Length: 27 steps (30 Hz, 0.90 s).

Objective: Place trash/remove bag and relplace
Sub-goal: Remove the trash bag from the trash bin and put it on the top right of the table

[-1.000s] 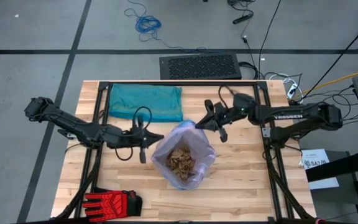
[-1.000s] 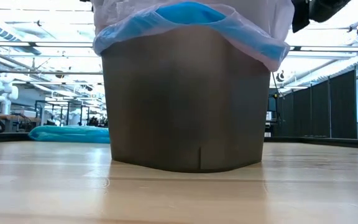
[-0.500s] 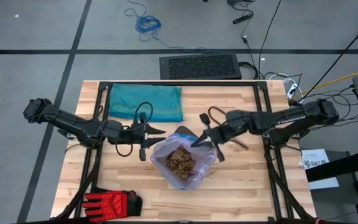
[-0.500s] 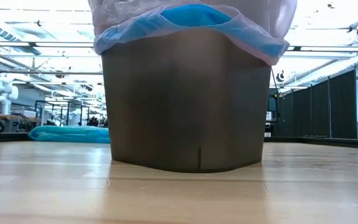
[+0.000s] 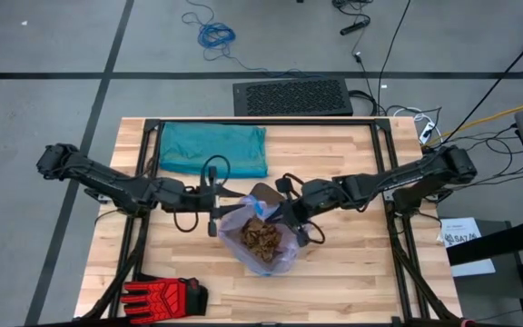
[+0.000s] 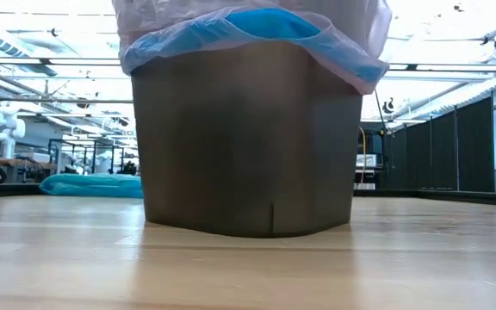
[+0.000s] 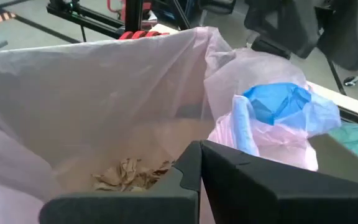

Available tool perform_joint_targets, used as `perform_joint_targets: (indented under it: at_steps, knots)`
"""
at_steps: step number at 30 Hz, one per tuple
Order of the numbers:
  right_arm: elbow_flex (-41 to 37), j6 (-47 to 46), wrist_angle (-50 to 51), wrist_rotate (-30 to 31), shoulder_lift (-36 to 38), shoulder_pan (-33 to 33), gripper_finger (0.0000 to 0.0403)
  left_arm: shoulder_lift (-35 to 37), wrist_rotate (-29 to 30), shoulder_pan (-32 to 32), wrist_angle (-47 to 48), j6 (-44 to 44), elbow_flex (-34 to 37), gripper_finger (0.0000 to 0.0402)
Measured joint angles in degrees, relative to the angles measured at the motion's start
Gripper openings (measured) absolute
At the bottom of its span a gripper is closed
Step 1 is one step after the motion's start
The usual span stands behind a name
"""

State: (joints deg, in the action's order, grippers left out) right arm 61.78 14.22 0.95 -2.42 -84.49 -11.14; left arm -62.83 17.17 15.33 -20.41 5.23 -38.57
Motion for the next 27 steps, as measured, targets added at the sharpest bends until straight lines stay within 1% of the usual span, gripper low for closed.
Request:
perform_joint_targets:
  at_steps: [5,7,12,16,19,21,24,27]
  knots:
    - [2.53,0.18,2.38,-0.02,-0.89,0.0,0.0,-2.56,-1.64,0.65,0.97,8.99,-3.06,0.0112]
    - [2.75,0.18,2.68,-0.02,-0.9,0.02,0.0,-4.31,-1.88,1.12,4.19,12.22,-5.79,0.0112]
    - [3.54,0.0,3.88,-0.21,-0.9,0.02,0.0,-9.64,2.58,1.36,13.98,16.56,-13.21,0.0112]
    - [3.54,-0.03,4.15,-0.17,-0.9,0.02,0.0,-13.2,5.24,1.33,17.89,19.88,-17.41,0.0112]
    - [3.54,-0.35,4.27,-0.15,-0.9,0.02,0.0,-13.9,6.4,1.27,18.53,21.24,-19.69,0.0112]
    - [3.54,-0.43,4.35,-0.15,-0.9,0.04,0.0,-13.95,7.1,1.14,20.68,21.22,-20.84,0.0111]
    - [3.54,-0.43,4.49,-0.15,-0.9,0.02,0.0,-14.06,7.37,1.14,22.02,21.22,-21.41,0.0099]
    - [3.54,-0.43,4.54,-0.15,-0.9,0.02,0.0,-14.03,7.37,1.14,22.26,21.38,-21.44,0.0065]
